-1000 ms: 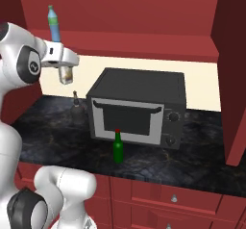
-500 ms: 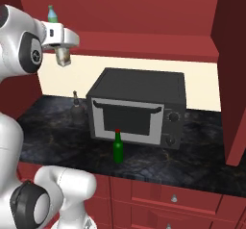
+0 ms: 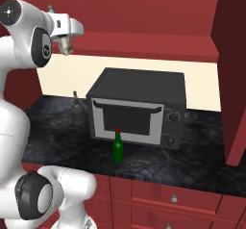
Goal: Sort all alcoholic drinks to one cabinet, and non-alcoholic drinks to the other.
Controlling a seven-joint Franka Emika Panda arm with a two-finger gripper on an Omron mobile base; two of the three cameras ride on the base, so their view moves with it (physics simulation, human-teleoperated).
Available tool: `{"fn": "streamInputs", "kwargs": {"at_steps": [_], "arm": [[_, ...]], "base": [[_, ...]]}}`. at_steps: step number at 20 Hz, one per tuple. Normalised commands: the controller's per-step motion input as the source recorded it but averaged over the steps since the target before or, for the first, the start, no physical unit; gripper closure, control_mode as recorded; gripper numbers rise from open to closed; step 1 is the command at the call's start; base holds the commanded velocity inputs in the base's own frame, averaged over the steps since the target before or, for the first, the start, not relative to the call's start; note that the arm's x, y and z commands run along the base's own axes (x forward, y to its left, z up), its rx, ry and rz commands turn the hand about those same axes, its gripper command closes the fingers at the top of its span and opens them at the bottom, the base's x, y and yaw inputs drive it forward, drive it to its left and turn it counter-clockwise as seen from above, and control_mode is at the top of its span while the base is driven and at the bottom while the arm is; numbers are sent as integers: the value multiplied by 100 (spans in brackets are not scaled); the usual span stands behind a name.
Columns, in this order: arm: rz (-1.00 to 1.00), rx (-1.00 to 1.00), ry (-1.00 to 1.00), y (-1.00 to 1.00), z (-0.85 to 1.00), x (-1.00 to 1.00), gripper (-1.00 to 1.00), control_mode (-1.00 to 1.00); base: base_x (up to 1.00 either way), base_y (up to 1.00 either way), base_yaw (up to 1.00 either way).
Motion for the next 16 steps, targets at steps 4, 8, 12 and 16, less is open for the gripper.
{"fn": "streamInputs", "kwargs": {"at_steps": [4, 8, 12, 16], "arm": [[1, -1, 0, 3, 0, 62, 100, -100], [0, -1, 0, 10, 0, 70, 100, -100], [0, -1, 0, 14, 0, 80, 100, -100], [0, -2, 1, 7, 0, 78, 100, -100]], "base": [[0, 0, 0], [0, 0, 0], [0, 0, 0], [0, 0, 0]]}}
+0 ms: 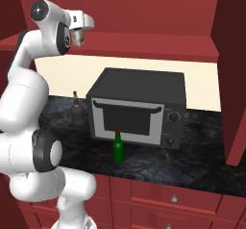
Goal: Sort all alcoholic drinks to one cabinet, and non-alcoholic drinks to the other.
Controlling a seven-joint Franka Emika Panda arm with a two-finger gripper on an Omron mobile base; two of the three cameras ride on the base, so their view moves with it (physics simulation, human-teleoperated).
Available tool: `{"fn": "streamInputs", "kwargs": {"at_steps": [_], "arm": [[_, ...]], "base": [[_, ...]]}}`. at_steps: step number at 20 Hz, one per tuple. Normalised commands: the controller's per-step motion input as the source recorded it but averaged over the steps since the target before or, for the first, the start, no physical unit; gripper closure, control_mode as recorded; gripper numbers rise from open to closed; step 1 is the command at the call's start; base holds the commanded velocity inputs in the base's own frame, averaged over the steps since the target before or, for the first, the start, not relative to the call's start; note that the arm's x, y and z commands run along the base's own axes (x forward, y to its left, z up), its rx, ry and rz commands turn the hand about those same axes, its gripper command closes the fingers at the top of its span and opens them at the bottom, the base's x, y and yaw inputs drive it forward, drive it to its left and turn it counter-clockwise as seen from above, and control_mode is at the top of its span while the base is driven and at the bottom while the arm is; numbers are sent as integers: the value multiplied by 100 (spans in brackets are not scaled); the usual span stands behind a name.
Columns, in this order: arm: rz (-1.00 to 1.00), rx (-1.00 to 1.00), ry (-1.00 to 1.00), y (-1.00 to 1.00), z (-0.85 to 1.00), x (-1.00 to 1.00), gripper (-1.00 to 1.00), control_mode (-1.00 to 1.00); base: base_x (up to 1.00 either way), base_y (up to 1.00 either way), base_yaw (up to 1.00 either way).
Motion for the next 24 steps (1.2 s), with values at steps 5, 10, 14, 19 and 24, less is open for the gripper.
{"fn": "streamInputs", "kwargs": {"at_steps": [5, 10, 14, 19, 24], "arm": [[0, -3, 5, 1, -8, 61, 100, -100], [0, -5, 9, 0, -33, 46, 100, -100], [0, -1, 2, 0, -31, 55, 100, -100], [1, 0, 0, 0, -25, 62, 100, -100], [0, 0, 0, 0, -23, 25, -100, -100]], "base": [[0, 0, 0], [0, 0, 0], [0, 0, 0], [0, 0, 0], [0, 0, 0]]}}
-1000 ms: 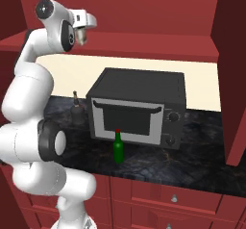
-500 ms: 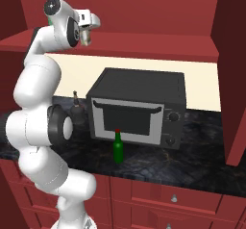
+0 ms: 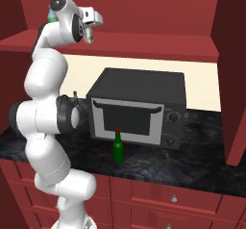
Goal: Sort all alcoholic drinks to one cabinet, and non-alcoholic drinks to the other.
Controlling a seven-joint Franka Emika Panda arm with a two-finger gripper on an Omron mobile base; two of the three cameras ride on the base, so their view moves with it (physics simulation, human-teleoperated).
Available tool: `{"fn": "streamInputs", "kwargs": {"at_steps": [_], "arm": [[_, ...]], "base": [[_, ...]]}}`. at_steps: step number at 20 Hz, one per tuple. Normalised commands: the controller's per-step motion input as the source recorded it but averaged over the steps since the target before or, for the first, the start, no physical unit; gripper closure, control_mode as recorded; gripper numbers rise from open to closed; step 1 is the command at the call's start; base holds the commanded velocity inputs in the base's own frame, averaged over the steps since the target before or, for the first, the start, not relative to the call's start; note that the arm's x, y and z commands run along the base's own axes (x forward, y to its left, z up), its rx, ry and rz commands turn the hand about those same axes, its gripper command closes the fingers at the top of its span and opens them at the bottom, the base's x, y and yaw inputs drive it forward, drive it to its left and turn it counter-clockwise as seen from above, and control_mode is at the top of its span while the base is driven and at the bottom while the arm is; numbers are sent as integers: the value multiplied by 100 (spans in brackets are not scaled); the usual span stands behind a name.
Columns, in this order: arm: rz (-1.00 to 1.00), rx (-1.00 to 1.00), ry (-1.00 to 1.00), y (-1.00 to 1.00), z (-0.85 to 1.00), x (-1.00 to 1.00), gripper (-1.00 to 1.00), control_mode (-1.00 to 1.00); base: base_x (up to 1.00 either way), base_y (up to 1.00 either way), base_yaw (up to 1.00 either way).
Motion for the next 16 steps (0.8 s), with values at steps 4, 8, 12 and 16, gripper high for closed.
{"fn": "streamInputs", "kwargs": {"at_steps": [4, 8, 12, 16], "arm": [[0, 0, 0, -9, 0, -3, -100, -100], [0, 0, -3, -14, 0, -22, -100, -100], [0, 0, -11, -7, 0, -52, -100, -100], [0, 0, -22, 0, 0, -77, -100, -100]], "base": [[0, 0, 0], [0, 0, 0], [0, 0, 0], [0, 0, 0]]}}
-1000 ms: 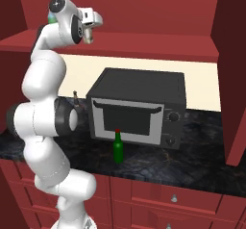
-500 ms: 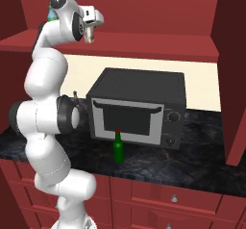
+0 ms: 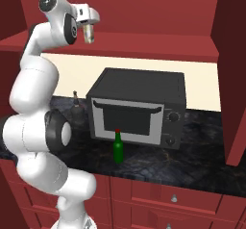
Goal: Sort all alcoholic drinks to one cabinet, and non-alcoholic drinks to the other.
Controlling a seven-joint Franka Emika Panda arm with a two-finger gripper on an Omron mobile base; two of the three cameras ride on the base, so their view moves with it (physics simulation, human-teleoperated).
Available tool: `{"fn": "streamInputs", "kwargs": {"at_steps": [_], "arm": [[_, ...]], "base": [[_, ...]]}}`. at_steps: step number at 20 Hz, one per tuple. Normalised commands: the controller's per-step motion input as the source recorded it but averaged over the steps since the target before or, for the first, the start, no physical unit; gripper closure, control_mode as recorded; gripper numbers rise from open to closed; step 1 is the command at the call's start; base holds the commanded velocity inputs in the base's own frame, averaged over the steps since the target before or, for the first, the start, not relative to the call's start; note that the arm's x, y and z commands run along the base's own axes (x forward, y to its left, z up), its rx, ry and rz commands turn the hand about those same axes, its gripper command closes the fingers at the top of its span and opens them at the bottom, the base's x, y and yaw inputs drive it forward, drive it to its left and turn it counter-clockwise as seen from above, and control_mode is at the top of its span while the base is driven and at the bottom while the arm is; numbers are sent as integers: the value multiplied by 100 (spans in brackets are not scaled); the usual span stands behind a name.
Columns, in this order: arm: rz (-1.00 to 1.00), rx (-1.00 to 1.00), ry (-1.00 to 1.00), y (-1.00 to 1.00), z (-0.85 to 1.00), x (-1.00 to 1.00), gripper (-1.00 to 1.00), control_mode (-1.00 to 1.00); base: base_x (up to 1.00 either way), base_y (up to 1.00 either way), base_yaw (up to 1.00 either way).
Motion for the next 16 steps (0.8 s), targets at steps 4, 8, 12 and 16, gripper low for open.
{"fn": "streamInputs", "kwargs": {"at_steps": [4, 8, 12, 16], "arm": [[0, 2, -16, -1, 0, -100, -100, -100], [0, 2, 0, 0, 0, -100, -100, -100], [0, 1, 0, 0, 0, -100, -100, -100], [-1, 0, 8, 9, 0, -100, -100, -100]], "base": [[0, 0, 0], [0, 0, 0], [0, 0, 0], [0, 0, 0]]}}
